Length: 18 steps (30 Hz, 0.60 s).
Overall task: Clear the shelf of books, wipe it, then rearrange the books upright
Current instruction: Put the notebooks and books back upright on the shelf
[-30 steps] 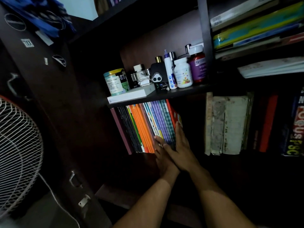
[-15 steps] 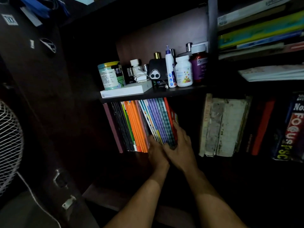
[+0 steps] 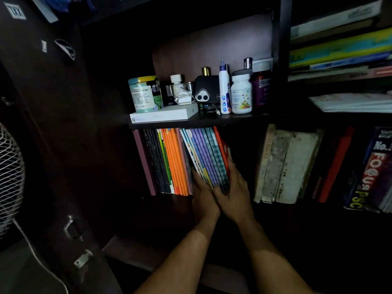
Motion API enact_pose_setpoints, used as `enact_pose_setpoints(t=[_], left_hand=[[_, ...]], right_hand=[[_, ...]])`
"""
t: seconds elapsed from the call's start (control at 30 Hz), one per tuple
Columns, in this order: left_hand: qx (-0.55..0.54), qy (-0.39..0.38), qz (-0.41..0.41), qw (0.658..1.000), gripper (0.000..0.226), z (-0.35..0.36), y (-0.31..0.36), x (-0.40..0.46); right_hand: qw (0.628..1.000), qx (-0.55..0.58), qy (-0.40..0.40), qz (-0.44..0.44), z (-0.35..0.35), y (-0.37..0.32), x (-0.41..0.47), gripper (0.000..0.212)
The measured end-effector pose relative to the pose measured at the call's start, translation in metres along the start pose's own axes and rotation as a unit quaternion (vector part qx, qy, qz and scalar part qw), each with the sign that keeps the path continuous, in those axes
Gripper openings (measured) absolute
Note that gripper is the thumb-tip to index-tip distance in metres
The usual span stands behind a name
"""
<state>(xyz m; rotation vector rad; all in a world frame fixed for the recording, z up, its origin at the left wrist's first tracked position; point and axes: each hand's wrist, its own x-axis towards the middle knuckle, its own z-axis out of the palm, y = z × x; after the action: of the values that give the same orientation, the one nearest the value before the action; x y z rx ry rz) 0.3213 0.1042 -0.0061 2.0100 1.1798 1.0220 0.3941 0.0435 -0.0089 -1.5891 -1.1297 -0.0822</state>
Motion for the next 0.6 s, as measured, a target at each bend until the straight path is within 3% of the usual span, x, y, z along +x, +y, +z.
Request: enact_pose_setpoints(t=[0.17, 0.27, 0.43, 0.53, 0.6], left_hand=[[-0.08, 0.029, 0.015, 0.996, 0.116, -0.017, 0.012, -0.023], [-0.096, 0.023, 0.023, 0.995, 0.113, -0.029, 0.024, -0.056], [-0.148, -0.165, 0.005, 0.975, 0.078, -0.035, 0.047, -0.134], [-0.168, -0.284, -0.01, 0.944, 0.065, -0.028, 0.075, -0.182], [-0.183, -0.358, 0.027, 0.915, 0.062, -0.022, 0.105, -0.219]], right_hand=[[0.999, 0.004, -0.015, 0.038, -0.021, -0.02, -0.027, 0.087], [0.997, -0.011, -0.04, 0.064, -0.047, -0.034, -0.053, 0.081], [0.989, 0.004, -0.03, 0.143, -0.106, -0.057, -0.116, 0.065], [0.982, -0.014, -0.029, 0.184, -0.162, -0.071, -0.158, 0.059], [0.978, -0.029, 0.003, 0.207, -0.206, -0.086, -0.189, 0.054]])
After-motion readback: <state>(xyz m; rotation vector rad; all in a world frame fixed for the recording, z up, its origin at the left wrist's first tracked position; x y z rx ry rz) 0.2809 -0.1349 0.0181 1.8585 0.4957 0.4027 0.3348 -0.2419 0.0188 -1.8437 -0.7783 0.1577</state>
